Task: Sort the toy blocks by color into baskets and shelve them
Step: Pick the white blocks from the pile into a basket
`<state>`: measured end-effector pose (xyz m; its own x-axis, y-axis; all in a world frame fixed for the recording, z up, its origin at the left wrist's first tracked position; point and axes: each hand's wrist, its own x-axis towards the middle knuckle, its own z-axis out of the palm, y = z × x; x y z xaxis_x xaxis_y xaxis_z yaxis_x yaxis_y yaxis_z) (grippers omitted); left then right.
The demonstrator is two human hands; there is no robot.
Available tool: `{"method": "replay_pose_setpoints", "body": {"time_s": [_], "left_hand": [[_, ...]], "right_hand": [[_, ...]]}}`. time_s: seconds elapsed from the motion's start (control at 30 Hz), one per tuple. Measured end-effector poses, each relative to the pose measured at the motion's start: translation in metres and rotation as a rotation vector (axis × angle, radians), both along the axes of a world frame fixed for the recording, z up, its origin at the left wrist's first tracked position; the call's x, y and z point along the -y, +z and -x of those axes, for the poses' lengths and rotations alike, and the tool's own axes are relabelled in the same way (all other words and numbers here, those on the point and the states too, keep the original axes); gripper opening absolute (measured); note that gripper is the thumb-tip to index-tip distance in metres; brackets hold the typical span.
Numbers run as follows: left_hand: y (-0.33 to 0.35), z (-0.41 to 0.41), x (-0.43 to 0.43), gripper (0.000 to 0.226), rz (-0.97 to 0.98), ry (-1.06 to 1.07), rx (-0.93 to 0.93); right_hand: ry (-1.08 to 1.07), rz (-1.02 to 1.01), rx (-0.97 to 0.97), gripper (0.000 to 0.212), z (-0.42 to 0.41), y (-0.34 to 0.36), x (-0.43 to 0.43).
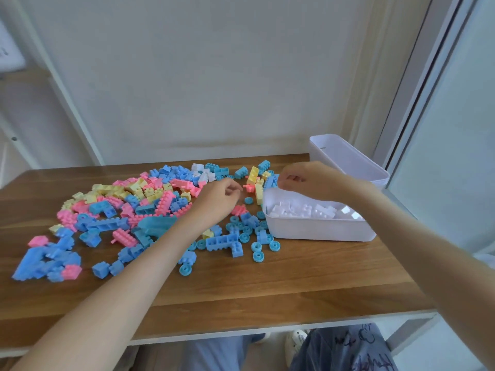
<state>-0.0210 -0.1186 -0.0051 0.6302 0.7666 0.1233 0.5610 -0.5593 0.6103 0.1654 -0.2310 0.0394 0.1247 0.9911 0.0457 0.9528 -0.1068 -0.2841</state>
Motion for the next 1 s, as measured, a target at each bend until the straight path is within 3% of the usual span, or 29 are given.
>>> {"method": "replay_pose_setpoints", "body": {"time_s": [0.2,0.37,0.53,0.63,0.87,1.0], "left_hand": [[0.014,0.024,-0.025,0.026,-0.071,0.069,-0.028],[0.022,0.059,-0.062,0.025,-0.311,0.024,-0.284],[0.032,0.084,-0.123,0.027,-0.231,0.084,-0.211],[0.023,0.084,-0.160,0.032,-0.199,0.067,-0.289],[0.014,0.031,-0.193,0.068,-0.240,-0.098,-0.525],[0.005,-0.004,-0.210,0.071,-0.102,-0.145,-0.550]], "right_hand": [[0.218,0.002,0.054,0.023,0.062,0.003,-0.077],[0.334,0.173,0.072,0.030,0.073,0.010,-0.129],[0.199,0.154,0.081,0.041,0.043,0.010,-0.182],[0.150,0.189,0.111,0.041,0.031,-0.006,-0.218],[0.196,0.381,0.184,0.092,0.038,-0.044,-0.267],[0.238,0.347,0.250,0.089,0.040,-0.050,-0.278]]}}
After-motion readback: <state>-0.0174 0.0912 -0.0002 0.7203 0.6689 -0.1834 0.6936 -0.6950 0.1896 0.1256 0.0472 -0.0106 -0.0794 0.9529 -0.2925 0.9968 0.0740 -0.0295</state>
